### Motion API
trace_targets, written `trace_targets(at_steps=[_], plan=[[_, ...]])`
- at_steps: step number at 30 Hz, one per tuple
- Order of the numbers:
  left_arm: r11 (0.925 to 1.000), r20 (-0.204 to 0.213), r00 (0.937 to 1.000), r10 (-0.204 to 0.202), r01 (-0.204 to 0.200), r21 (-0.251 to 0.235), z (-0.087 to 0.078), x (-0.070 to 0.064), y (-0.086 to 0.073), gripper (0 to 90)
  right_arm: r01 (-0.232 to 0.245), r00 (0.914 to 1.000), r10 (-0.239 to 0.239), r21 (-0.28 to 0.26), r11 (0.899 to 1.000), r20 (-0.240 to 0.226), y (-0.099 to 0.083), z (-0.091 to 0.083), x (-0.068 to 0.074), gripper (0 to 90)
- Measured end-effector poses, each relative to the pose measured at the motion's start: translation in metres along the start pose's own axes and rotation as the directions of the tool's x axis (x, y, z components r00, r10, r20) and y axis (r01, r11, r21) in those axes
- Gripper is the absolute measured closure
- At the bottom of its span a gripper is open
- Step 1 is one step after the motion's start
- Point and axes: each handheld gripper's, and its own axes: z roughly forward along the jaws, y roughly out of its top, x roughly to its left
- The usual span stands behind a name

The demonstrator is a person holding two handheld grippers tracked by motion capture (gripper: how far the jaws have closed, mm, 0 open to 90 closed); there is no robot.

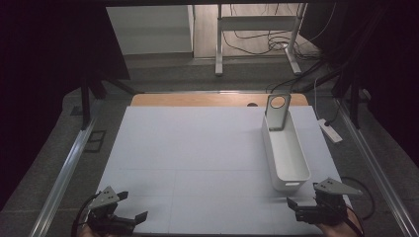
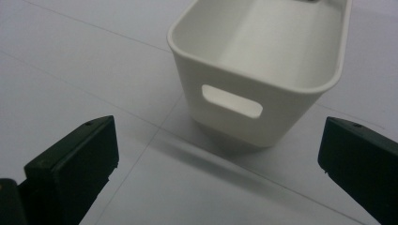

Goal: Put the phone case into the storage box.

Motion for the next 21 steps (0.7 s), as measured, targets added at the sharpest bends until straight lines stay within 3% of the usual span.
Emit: trace_targets(at_steps=[21], plan=[[0.9999, -0.007, 0.9999, -0.011, 0.011, -0.008, -0.002, 0.002, -0.004, 0.0, -0.005, 0.9999, 0.004, 0.011, 1.0, 0.017, -0.023, 0.002, 0.001, 0.0]])
